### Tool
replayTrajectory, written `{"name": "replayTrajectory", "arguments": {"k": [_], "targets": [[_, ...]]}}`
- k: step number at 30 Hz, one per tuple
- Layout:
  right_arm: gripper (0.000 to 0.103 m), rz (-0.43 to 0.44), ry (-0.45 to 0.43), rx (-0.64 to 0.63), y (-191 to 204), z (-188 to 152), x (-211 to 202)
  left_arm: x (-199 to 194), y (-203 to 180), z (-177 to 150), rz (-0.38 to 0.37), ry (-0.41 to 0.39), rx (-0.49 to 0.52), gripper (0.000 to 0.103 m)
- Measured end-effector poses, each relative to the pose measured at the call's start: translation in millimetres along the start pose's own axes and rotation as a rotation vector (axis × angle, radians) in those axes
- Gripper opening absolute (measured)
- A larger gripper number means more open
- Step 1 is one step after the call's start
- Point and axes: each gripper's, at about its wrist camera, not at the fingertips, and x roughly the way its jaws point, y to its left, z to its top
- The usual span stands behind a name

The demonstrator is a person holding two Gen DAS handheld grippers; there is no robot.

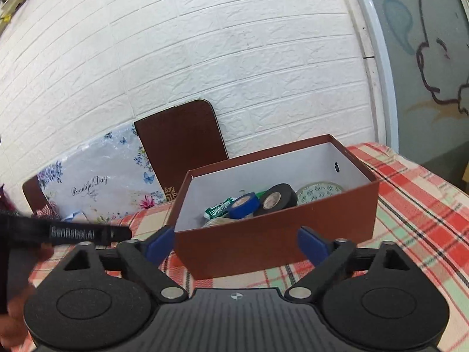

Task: Organize objects

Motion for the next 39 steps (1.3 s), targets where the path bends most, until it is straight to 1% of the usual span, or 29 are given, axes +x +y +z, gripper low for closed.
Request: {"name": "replayTrajectory", "arguments": {"k": [1, 4, 6, 11, 15, 20, 24, 28, 31, 37, 39], "targets": [[0.103, 0.009, 0.009, 0.014, 1, 3, -5, -6, 1, -6, 0.011, 0.000, -0.005, 0.097], [0.103, 0.031, 0.048, 0.027, 9, 8, -18, -21, 4, -22, 0.027, 0.002, -0.017, 0.101], [0.103, 0.052, 0.046, 0.019, 15, 7, -28, -30, 6, -30, 0.034, 0.000, -0.022, 0.103], [0.103, 0.065, 0.020, -0.009, 31, 0, -52, -49, 8, -44, 0.044, -0.008, -0.034, 0.103], [0.103, 0.062, 0.019, 0.007, 36, -9, -66, -62, 8, -55, 0.061, -0.021, -0.032, 0.103], [0.103, 0.064, 0.042, 0.027, 39, -23, -72, -79, 12, -72, 0.123, -0.069, -0.038, 0.103], [0.103, 0.064, 0.043, 0.026, 41, -30, -77, -89, 15, -82, 0.145, -0.065, -0.051, 0.103], [0.103, 0.045, 0.007, 0.006, 48, -25, -81, -91, 18, -81, 0.127, -0.058, -0.065, 0.103], [0.103, 0.039, 0.009, 0.016, 48, -20, -77, -86, 18, -77, 0.124, -0.052, -0.071, 0.103], [0.103, -0.006, -0.020, 0.012, 43, -24, -62, -65, 18, -78, 0.099, -0.006, -0.079, 0.103], [0.103, -0.019, -0.011, 0.020, 43, -26, -55, -59, 21, -80, 0.101, 0.014, -0.084, 0.103]]}}
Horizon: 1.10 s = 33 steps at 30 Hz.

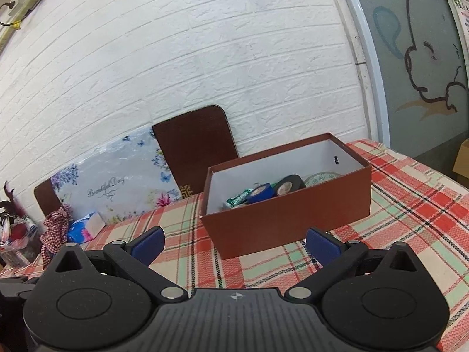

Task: Organize objects

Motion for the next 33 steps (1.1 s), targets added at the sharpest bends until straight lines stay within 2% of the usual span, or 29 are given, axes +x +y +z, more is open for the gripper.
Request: {"name": "replayTrajectory", "arguments": {"k": [8, 33], "targets": [[0.103, -0.003, 0.028, 0.011, -8, -8, 15, 16, -1, -3, 0.039, 0.039, 0.007, 0.103], [0.103, -0.005, 0.054, 0.070, -24, -14, 28, 31, -21, -4, 0.053, 0.091, 0.068, 0.103]]}}
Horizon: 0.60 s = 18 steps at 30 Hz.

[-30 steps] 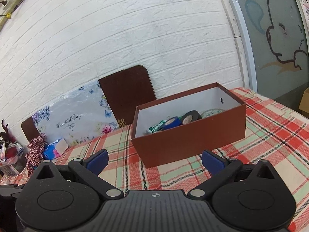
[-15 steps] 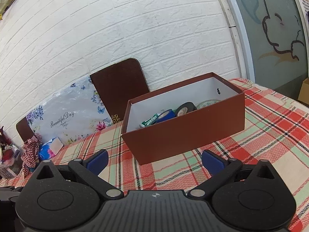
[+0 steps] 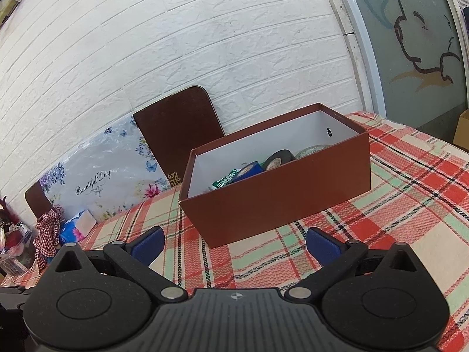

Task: Organize objects

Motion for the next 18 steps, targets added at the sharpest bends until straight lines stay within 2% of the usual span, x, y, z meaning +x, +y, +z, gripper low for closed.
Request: {"name": "replayTrajectory", "arguments": {"k": [18], "targets": [[0.103, -0.012, -0.003, -0.002, -1.0, -2.7, -1.6, -3.6, -1.9, -0.3, -0.004, -0.001, 0.002, 0.103]]}}
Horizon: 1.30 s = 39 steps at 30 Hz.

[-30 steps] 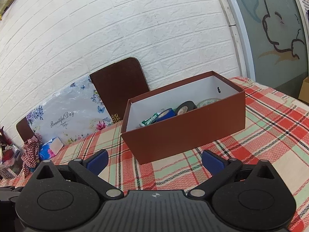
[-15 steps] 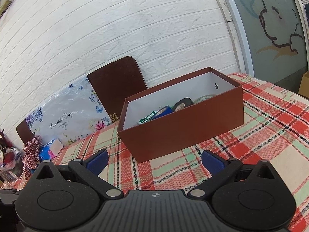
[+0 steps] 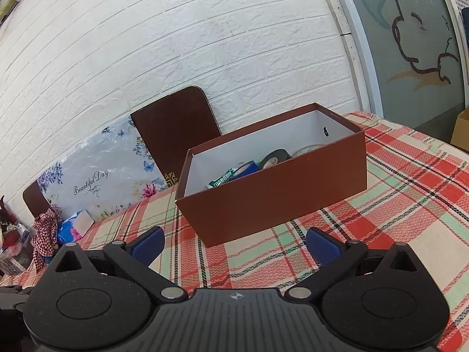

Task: Organize objects

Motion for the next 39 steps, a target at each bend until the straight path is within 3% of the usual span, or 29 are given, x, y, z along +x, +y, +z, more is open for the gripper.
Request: {"name": "replayTrajectory", "arguments": {"k": [39], "targets": [[0.103, -0.007, 0.014, -0.026, 8.4, -7.6, -2.3, -5.0, 5.0, -3.9, -0.017, 0.002, -0.015, 0.103]]}}
